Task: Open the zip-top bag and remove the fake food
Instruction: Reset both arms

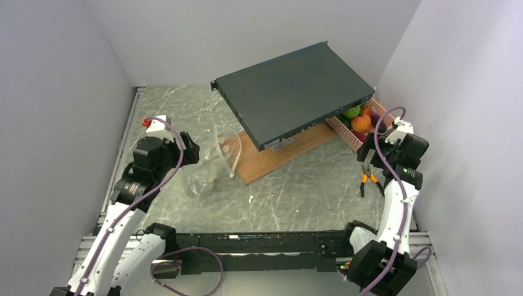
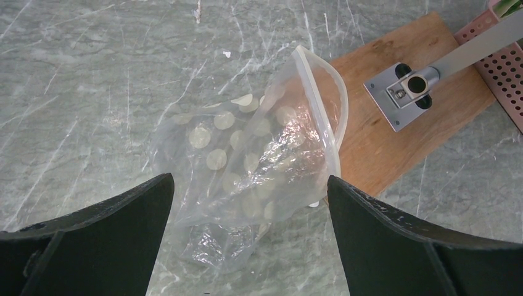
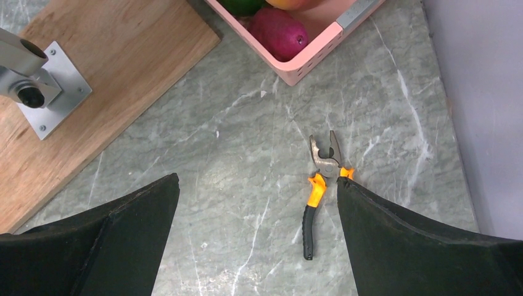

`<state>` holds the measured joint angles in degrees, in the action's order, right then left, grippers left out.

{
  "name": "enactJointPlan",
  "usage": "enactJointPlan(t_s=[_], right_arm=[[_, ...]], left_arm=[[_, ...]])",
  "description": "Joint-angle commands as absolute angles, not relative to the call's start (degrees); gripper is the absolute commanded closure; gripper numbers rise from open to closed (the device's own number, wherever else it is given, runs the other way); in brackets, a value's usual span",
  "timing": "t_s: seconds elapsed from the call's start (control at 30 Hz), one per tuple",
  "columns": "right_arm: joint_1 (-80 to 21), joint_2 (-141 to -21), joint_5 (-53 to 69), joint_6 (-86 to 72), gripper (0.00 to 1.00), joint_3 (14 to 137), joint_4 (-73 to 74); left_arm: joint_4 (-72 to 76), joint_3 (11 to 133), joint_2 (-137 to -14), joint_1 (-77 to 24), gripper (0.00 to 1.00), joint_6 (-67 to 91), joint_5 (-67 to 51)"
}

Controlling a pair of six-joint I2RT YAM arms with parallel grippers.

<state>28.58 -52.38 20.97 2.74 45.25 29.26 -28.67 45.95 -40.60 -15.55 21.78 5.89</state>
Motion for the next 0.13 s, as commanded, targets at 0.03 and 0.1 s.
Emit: enactJointPlan(t_s=[0.03, 0.1], right_arm=[[28.8, -51.2, 20.4, 1.6, 0.00, 45.0, 28.2], [28.8, -51.3, 21.1, 1.8, 0.00, 44.9, 28.2]], left_arm=[[-28.5, 45.8, -39.8, -15.3, 0.00, 21.6, 6.5], [-28.5, 45.9, -39.6, -15.3, 0.00, 21.6, 6.5]])
